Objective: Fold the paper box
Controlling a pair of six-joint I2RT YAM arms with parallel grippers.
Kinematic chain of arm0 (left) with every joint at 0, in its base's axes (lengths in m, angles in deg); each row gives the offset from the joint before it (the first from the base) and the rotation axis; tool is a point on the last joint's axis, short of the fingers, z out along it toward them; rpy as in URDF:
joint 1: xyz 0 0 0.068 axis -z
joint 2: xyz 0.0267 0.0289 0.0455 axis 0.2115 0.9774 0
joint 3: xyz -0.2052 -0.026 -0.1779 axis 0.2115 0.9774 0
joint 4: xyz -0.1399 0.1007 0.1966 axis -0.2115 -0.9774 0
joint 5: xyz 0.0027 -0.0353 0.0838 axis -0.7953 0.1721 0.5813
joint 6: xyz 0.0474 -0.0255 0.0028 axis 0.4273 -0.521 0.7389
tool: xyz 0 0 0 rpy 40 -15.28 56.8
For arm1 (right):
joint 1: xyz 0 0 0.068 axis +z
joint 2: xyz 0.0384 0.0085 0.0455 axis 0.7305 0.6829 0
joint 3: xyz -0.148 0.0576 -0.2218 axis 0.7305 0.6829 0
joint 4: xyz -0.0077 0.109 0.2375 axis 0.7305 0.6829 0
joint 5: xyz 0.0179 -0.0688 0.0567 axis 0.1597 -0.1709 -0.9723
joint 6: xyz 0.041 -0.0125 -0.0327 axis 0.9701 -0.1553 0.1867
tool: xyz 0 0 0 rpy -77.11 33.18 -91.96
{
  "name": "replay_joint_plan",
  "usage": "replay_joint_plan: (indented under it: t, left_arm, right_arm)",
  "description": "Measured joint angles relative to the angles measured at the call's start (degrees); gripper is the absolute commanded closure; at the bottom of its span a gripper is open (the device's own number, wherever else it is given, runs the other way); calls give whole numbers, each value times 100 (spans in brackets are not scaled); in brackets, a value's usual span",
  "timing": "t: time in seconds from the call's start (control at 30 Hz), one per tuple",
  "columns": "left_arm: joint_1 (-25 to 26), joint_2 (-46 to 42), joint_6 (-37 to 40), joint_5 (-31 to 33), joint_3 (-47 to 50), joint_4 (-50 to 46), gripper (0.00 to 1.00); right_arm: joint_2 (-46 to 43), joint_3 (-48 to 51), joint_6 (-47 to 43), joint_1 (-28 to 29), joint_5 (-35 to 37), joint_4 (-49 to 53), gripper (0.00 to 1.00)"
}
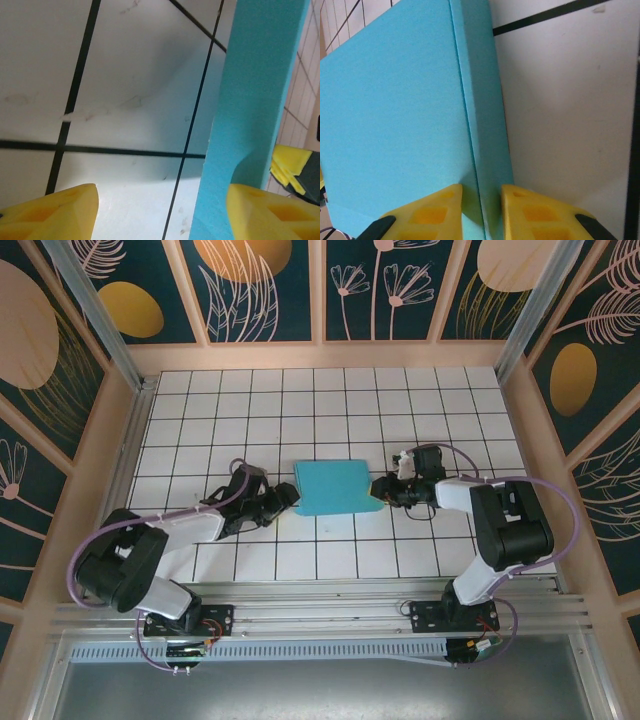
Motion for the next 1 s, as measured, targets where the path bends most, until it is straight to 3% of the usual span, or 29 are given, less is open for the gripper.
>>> replay_joint_plan:
  t: [0.43,0.73,1.0]
  left_arm:
    - [-90,671,-765,-376,94,2258,37]
    - [-48,-160,-560,-289,72,2063,33]
    - [-72,282,-175,79,-256,1290,32]
  right_arm:
    - [17,-4,0,-168,0,-42,78]
    - [94,-13,-96,-138,-7,-103,79]
    - [155,-48,-107,-140,-87,-103,80]
